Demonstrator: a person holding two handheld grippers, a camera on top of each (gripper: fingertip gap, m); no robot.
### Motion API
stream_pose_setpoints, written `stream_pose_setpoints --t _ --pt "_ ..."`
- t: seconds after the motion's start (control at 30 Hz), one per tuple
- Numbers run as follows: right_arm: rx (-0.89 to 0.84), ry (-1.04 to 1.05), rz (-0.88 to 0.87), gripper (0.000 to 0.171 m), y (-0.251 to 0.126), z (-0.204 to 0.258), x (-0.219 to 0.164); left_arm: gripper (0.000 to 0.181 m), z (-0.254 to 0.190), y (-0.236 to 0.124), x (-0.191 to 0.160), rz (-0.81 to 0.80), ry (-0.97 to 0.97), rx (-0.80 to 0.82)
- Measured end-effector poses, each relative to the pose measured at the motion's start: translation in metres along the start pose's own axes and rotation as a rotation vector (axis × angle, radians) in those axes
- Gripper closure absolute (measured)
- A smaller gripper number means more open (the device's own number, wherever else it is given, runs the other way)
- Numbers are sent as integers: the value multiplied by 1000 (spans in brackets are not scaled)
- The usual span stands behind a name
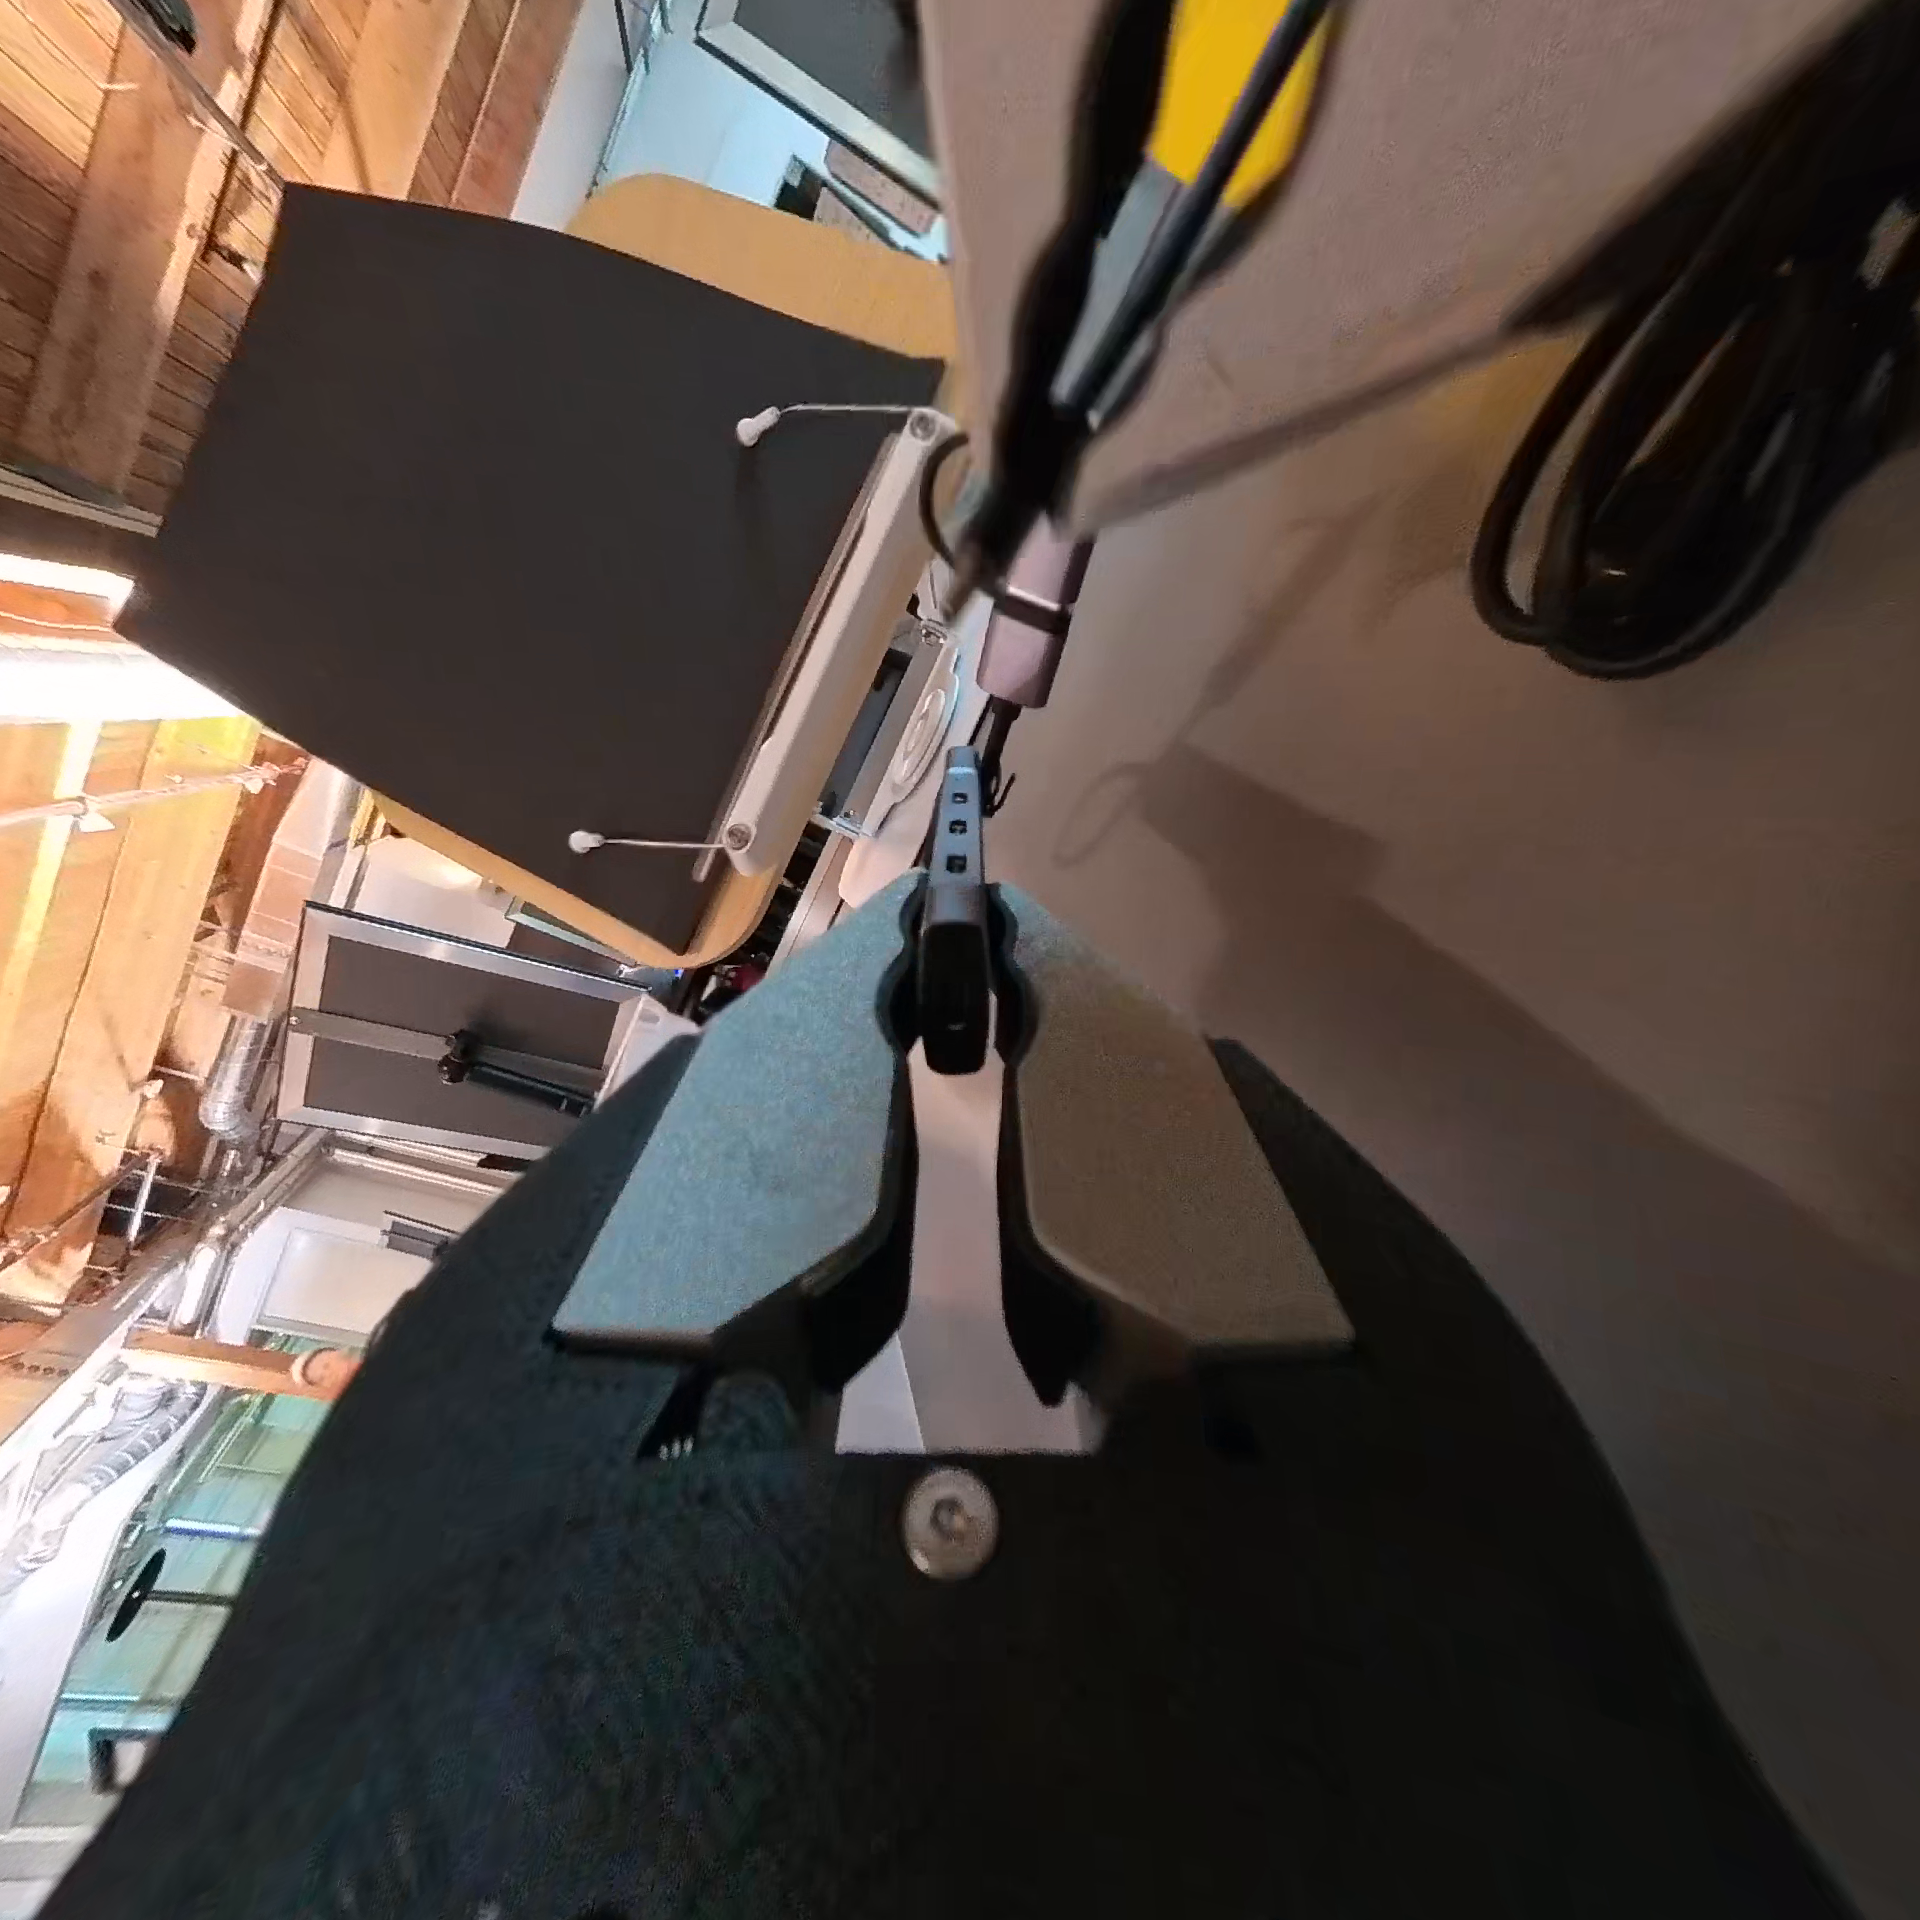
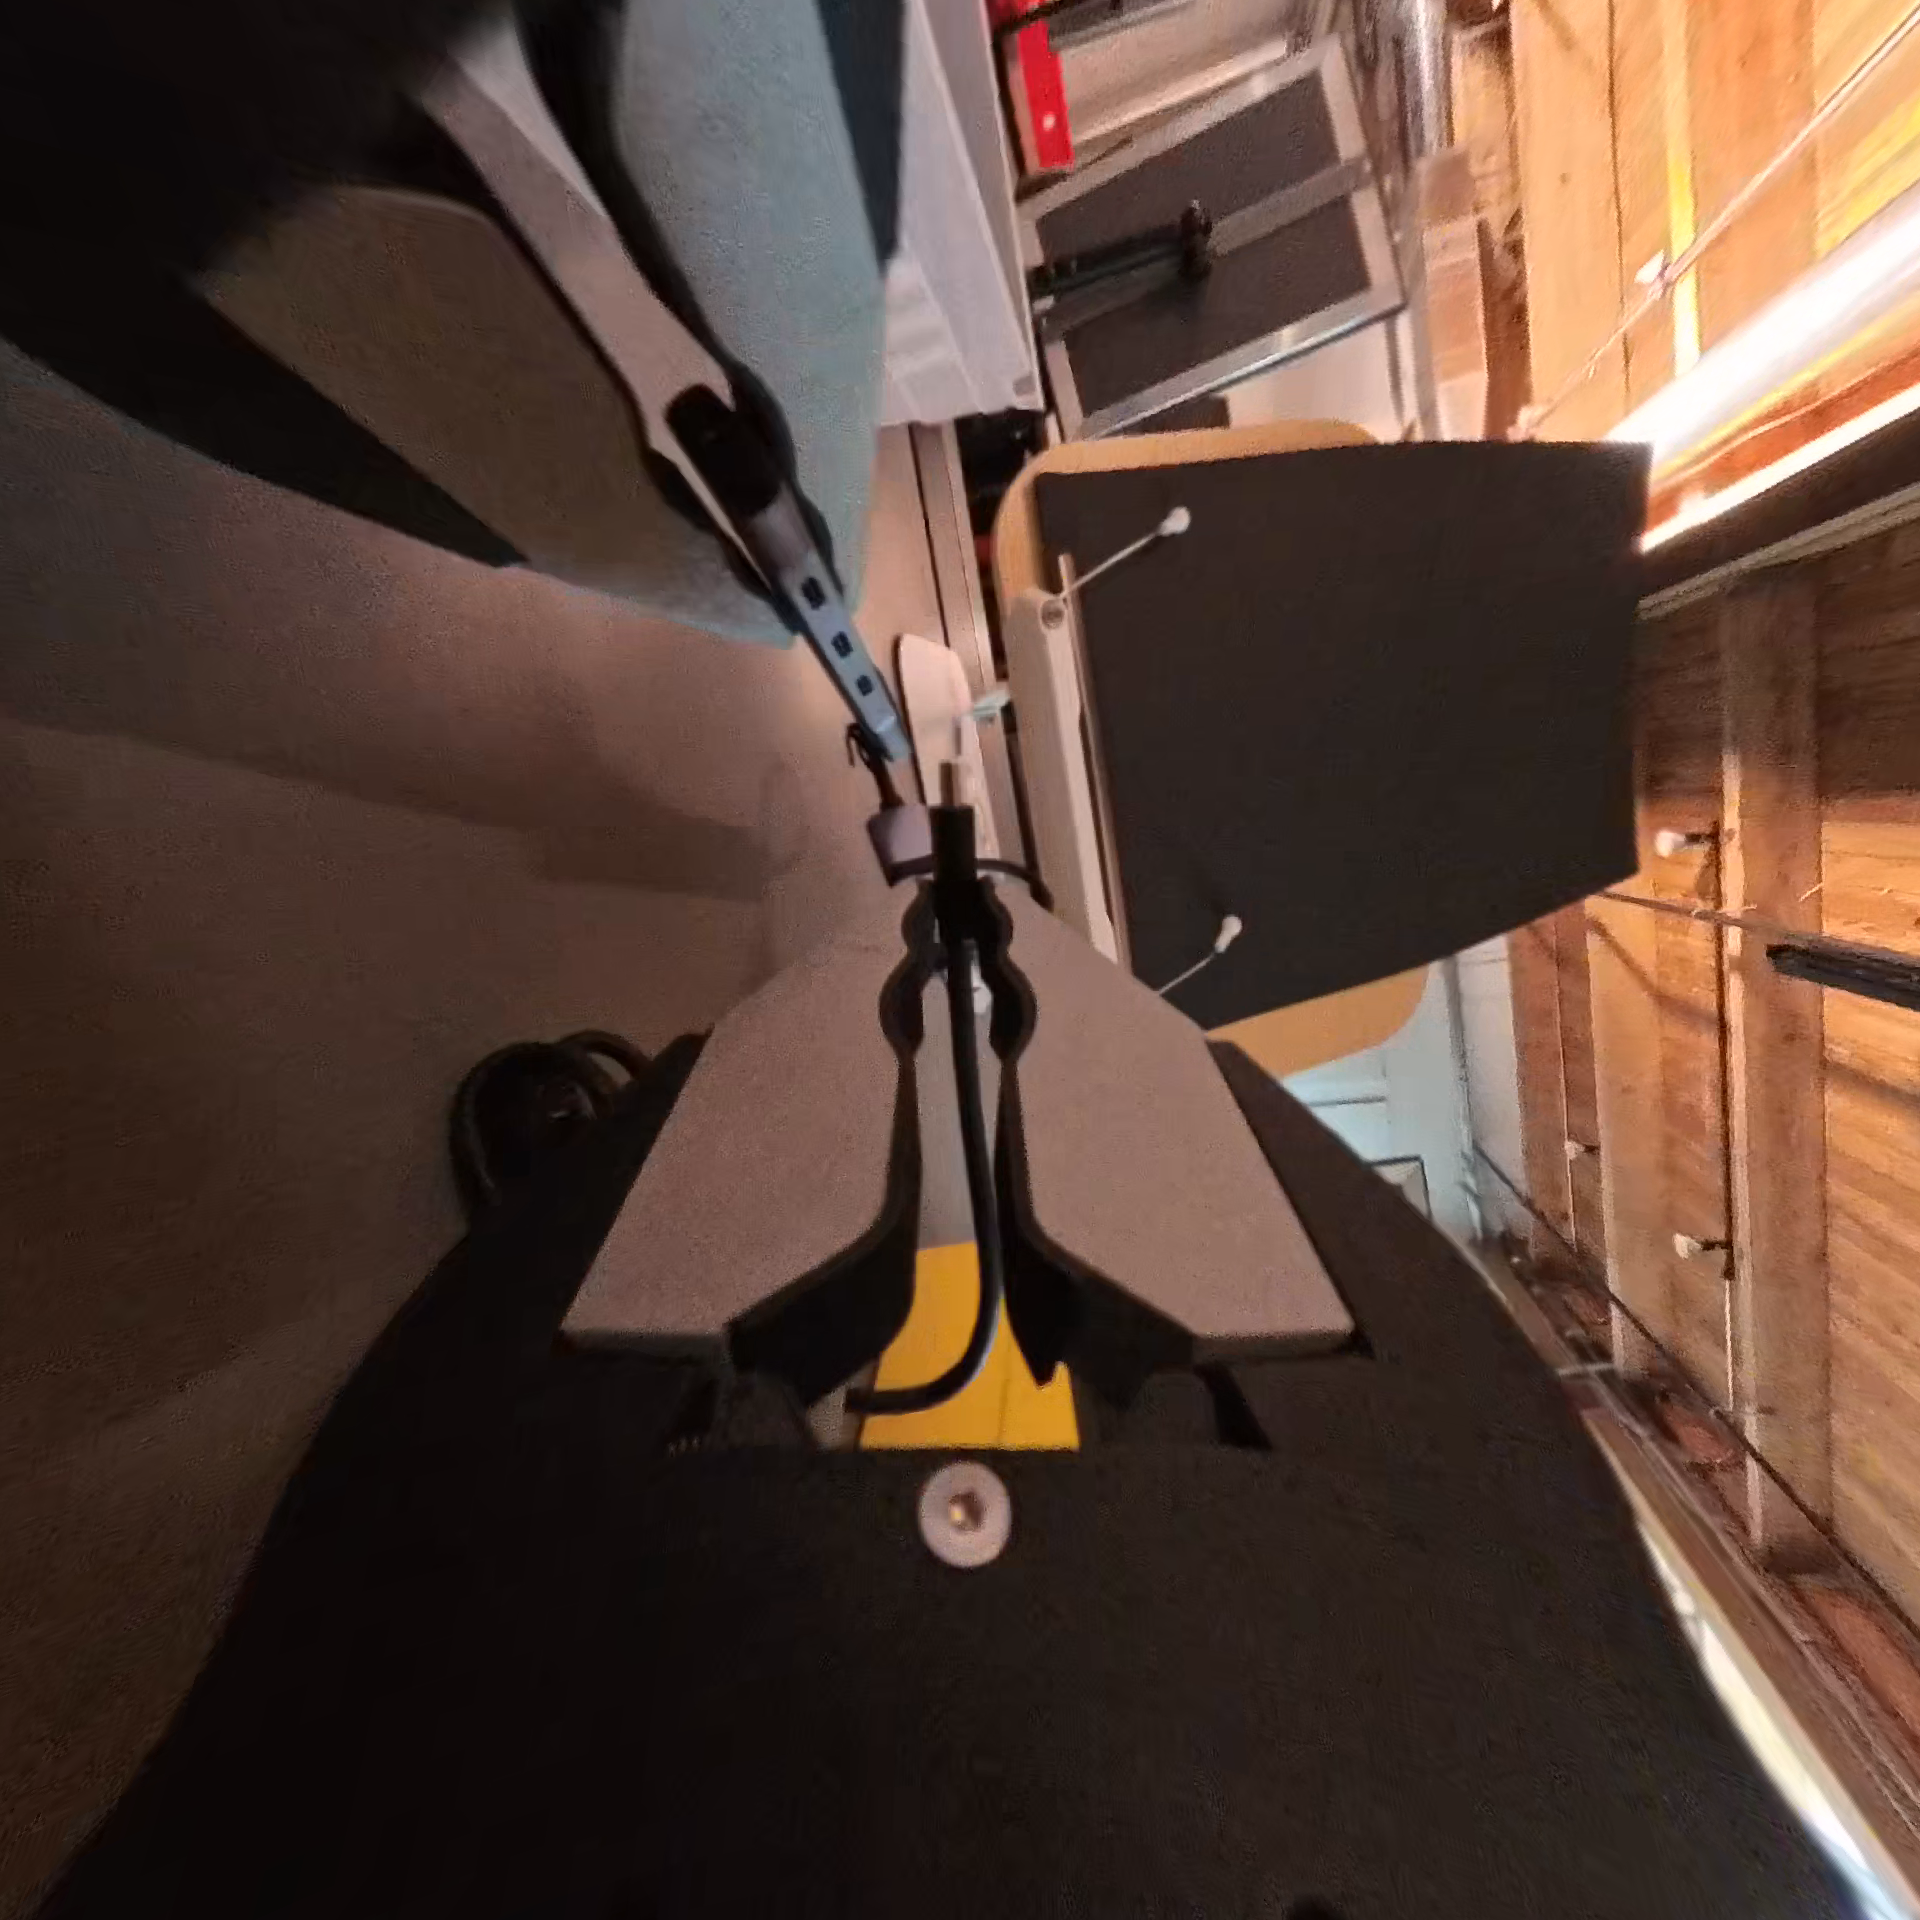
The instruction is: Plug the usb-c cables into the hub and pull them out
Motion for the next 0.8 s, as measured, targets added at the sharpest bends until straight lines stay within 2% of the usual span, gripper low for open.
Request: stream_pose_setpoints --t 0.13,0.23,0.33,0.6,0.8 --pt "-59 -58 34 166 6 0 -10 175 2 0 -1 2 -62 -31" --pt "-23 -54 -23 167 5 1 -12 175 1 0 -1 5 -120 -79" --pt "-20 -83 16 166 9 4 -19 175 -8 -3 3 -22 -158 -159" --pt "-42 -156 33 166 12 10 -14 175 -14 -11 17 -89 -214 -240" --pt "-51 -204 82 166 14 12 -15 175 -14 -9 13 -74 -195 -234"
Point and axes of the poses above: each gripper's, where its closed fingertips meet, y out along the fingers, x out of its top, z = x × y across the jaws, the point moved 3 cm from there along -y, back along the fingers, and after that the axes turned 15 degrees about x, right-handed, at the moved point
